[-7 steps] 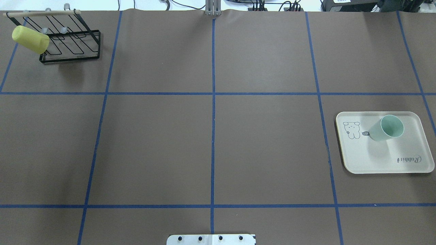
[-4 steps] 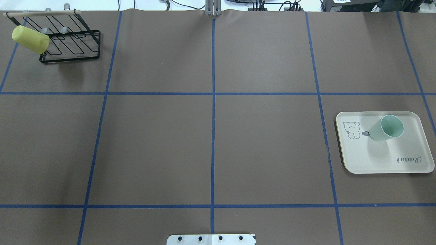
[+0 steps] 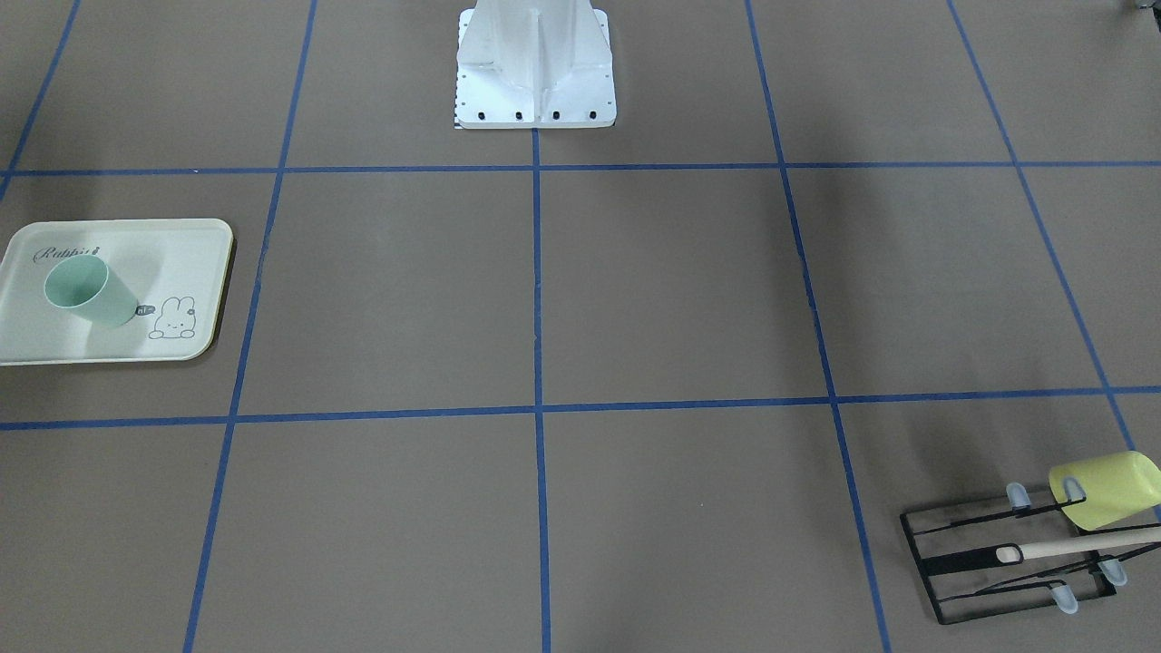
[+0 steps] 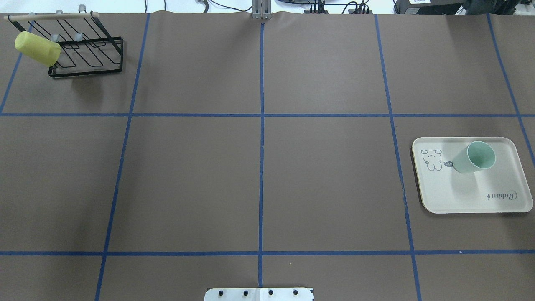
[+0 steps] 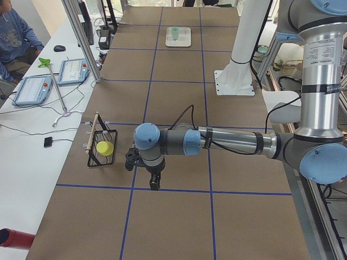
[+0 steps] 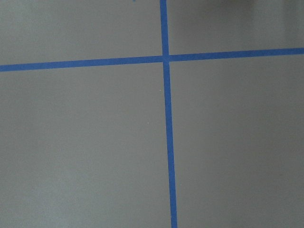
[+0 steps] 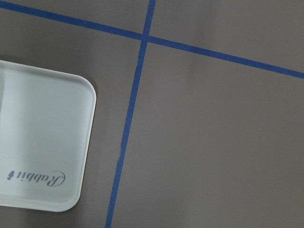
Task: Left arm grabs green cup and hands to right arm on tray
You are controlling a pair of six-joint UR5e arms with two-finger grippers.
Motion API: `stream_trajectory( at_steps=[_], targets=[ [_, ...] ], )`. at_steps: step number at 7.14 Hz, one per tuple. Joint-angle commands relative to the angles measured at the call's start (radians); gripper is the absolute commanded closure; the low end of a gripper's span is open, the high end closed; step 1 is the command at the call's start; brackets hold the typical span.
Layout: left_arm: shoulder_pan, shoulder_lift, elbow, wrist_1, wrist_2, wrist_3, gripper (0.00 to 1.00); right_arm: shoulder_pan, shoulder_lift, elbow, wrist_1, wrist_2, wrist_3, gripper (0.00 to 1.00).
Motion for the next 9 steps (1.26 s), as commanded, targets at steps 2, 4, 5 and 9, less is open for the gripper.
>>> stream_trajectory(
  at_steps=[2,4,5,9],
  targets=[
    [0.0,0.001,-0.008,0.0,0.0,-0.002,0.0,-0.001,0.0,0.0,0.009,0.002,-0.001,0.0],
    [0.0,0.004,-0.008,0.0,0.0,-0.002,0.0,-0.001,-0.006,0.0,0.035,0.006,-0.003,0.0],
    [0.0,0.007,-0.006,0.0,0.0,-0.005,0.0,-0.001,-0.005,0.0,0.037,0.006,-0.007,0.0],
    [0.0,0.011,-0.008,0.0,0.0,-0.006,0.0,-0.001,-0.006,0.002,0.037,0.006,-0.009,0.0]
  ],
)
